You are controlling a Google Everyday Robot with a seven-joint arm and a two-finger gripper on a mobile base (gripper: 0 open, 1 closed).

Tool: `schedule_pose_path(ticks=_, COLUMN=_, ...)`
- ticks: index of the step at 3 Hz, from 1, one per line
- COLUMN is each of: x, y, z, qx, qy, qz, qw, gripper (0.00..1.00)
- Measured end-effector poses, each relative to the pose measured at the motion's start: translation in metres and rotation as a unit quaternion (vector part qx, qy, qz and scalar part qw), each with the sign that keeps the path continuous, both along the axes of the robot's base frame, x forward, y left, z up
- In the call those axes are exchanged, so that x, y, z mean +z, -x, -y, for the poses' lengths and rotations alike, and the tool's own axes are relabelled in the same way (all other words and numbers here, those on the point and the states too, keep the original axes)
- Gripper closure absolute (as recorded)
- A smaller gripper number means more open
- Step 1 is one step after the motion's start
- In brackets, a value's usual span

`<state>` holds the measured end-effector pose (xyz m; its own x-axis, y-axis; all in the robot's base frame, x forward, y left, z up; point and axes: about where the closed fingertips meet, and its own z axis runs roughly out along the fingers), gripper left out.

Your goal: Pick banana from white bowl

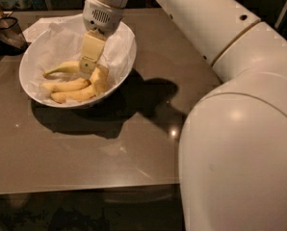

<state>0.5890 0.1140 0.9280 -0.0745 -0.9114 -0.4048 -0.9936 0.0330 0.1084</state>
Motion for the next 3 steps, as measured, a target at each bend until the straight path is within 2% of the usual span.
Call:
schedule_pose_path(ticks=2, x=-0.021, y=-0.008, z=-0.009, qx=-0.015, qy=-0.001, qz=-0.036, qw=0.9992, gripper=0.25)
schedule_pose_path(ticks=3, x=-0.032, y=-0.011, z=-0.010, qx=-0.024, qy=0.002, qz=-0.052, qw=0.9984, gripper=0.23)
